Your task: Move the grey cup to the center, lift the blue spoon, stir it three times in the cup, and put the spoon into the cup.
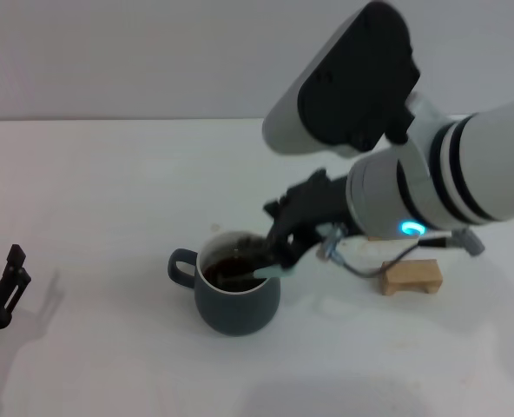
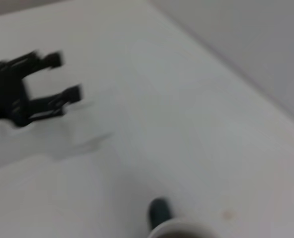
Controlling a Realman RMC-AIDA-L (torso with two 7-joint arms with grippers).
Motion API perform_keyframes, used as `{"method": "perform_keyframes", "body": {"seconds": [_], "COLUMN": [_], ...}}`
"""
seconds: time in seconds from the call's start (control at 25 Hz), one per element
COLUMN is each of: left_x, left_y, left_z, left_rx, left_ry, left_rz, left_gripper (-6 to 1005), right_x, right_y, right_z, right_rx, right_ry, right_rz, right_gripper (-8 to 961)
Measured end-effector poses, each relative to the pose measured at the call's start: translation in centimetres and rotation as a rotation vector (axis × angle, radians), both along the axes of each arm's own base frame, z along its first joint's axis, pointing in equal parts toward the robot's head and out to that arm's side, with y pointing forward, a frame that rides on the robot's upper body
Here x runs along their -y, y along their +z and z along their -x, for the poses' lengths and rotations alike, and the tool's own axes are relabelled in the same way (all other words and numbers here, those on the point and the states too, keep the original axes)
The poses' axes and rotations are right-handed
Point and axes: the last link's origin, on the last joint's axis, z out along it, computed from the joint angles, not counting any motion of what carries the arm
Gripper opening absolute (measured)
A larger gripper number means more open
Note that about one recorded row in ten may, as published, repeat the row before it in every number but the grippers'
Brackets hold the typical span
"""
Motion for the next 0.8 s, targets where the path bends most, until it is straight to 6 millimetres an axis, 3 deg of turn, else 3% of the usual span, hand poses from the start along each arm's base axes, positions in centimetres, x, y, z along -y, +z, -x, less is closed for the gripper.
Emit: {"method": "perform_keyframes", "body": {"seconds": [0.24, 0.4, 0.6, 0.8], "left_x": [-0.2, -0.2, -0.1, 0.0], "left_y": [0.0, 0.0, 0.1, 0.4], "left_z": [0.0, 0.0, 0.0, 0.2], "left_rx": [-0.003, -0.002, -0.003, 0.002], "left_ry": [-0.001, -0.001, 0.002, 0.009], "left_rz": [-0.001, -0.002, -0.005, -0.026], "left_gripper": [859, 859, 859, 859], "right_x": [-2.4, -2.8, -1.4, 1.2], "right_y": [1.0, 1.6, 1.6, -0.1], "right_z": [0.6, 0.2, -1.6, -5.9], "right_rx": [-0.127, -0.241, -0.374, -0.454], "right_ry": [0.169, 0.326, 0.531, 0.634], "right_rz": [-0.216, -0.39, -0.688, -0.917], "right_gripper": [514, 526, 525, 525]}}
